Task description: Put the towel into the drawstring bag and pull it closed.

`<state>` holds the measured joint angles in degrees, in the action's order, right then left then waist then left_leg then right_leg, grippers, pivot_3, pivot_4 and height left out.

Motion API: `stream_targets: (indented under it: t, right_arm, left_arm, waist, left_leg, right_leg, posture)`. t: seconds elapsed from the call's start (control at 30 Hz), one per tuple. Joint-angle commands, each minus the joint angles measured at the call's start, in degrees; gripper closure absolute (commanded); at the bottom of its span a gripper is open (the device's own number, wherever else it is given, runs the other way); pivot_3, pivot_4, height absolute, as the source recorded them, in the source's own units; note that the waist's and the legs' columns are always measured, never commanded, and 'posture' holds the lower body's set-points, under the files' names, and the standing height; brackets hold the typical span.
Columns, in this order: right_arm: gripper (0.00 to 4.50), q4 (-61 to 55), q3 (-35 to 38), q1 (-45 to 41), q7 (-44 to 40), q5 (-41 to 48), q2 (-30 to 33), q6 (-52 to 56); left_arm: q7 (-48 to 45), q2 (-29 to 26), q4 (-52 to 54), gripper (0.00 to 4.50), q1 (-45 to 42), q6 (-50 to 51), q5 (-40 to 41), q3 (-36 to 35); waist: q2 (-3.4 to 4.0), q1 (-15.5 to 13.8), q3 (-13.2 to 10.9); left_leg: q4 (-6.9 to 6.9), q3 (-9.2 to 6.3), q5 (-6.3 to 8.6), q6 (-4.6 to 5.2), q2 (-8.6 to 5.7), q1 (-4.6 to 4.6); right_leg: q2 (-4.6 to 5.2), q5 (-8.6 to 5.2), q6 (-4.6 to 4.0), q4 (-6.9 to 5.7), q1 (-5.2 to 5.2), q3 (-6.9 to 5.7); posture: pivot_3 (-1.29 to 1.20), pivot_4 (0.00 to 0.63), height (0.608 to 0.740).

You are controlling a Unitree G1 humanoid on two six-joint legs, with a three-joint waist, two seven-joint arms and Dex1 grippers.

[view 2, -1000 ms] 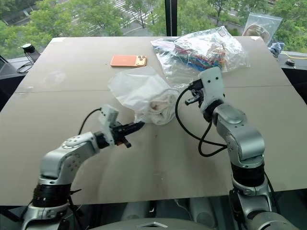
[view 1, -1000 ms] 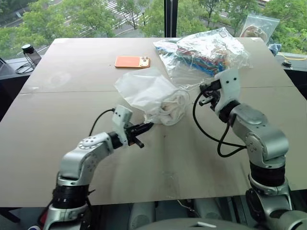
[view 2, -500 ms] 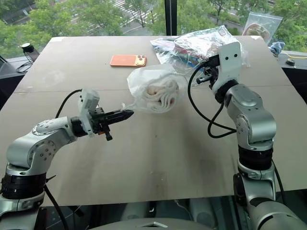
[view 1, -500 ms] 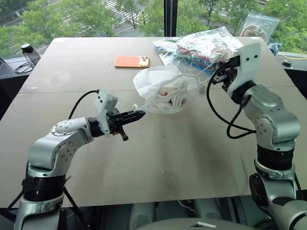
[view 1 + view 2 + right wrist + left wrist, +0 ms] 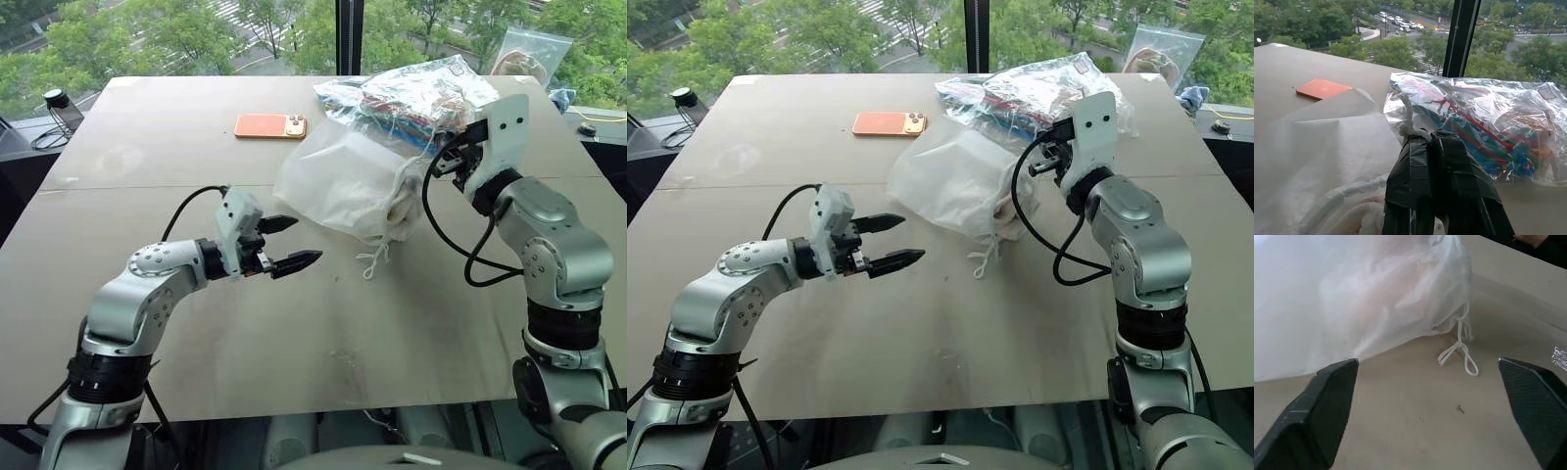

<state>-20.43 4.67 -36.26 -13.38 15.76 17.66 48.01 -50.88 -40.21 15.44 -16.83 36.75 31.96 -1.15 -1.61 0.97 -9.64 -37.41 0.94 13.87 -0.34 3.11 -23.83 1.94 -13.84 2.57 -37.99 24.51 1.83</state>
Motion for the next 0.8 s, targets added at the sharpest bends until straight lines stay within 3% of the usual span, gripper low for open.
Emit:
stream_targets:
  t: [0.03, 0.17, 0.43, 0.53, 0.63, 0.8]
  right_arm:
    - [4.5, -2.9, 0.59, -0.36, 0.25, 0.14, 0.4, -1.13]
    - [4.5, -3.21, 0.51, -0.1, 0.49, 0.19, 0.34, -0.9]
    - [4.5, -5.23, 0.22, 0.73, 1.1, 0.37, 0.46, 0.55]
    - [4.5, -6.29, 0.51, 1.01, 1.52, 0.43, 0.71, 1.27]
    - [4.5, -6.77, 0.6, 1.14, 1.91, 0.43, 0.69, 1.68]
    - [4.5, -7.31, 0.59, 1.32, 2.27, 0.4, 0.57, 1.94]
  left_arm:
    - [-0.66, 0.68, 1.55, 0.05, 1.39, 0.87, -1.26, 4.24]
    - [1.31, 6.51, -0.91, 0.05, 0.16, 3.39, -1.25, 9.31]
    - [10.36, 19.99, -14.81, 0.05, -11.12, 1.23, -11.5, 16.59]
    - [10.29, 21.03, -16.44, 0.05, -11.82, -0.64, -14.78, 18.9]
    - [8.86, 20.46, -17.31, 0.84, -11.09, -3.58, -17.27, 20.53]
    - [6.73, 20.1, -18.58, 3.19, -10.71, -6.77, -18.42, 20.16]
  waist:
    - [0.0, 0.04, 0.0]
    - [0.0, -0.28, 0.0]
    - [0.02, -0.13, 0.02]
    - [0.03, 0.11, 0.03]
    - [0.08, 0.01, 0.06]
    - [0.09, -0.14, 0.07]
  left_leg:
    - [0.0, 0.0, 0.0, 0.0, 0.0, 0.0]
    - [-0.01, 0.0, 0.0, 0.0, 0.0, 0.01]
    - [-0.08, -0.06, 0.0, 0.01, -0.04, 0.0]
    - [-0.06, -0.04, 0.0, 0.01, -0.03, 0.02]
    - [-0.03, -0.05, -0.01, 0.01, -0.03, 0.05]
    - [-0.05, -0.03, 0.0, 0.01, -0.04, 0.03]
  right_leg:
    - [0.0, 0.0, 0.0, 0.0, 0.0, 0.01]
    - [0.0, 0.0, 0.0, -0.03, 0.0, 0.01]
    - [-0.01, 0.01, 0.01, -0.06, -0.04, -0.04]
    - [-0.02, 0.01, 0.01, -0.05, -0.04, 0.0]
    - [-0.03, 0.0, 0.0, -0.07, -0.03, 0.0]
    - [-0.01, 0.01, 0.01, -0.04, -0.04, 0.0]
  posture:
    - [0.0, 0.15, 0.74]
    - [0.0, 0.15, 0.74]
    - [0.0, 0.15, 0.74]
    - [0.0, 0.15, 0.74]
    - [0.0, 0.15, 0.74]
    - [0.0, 0.15, 0.74]
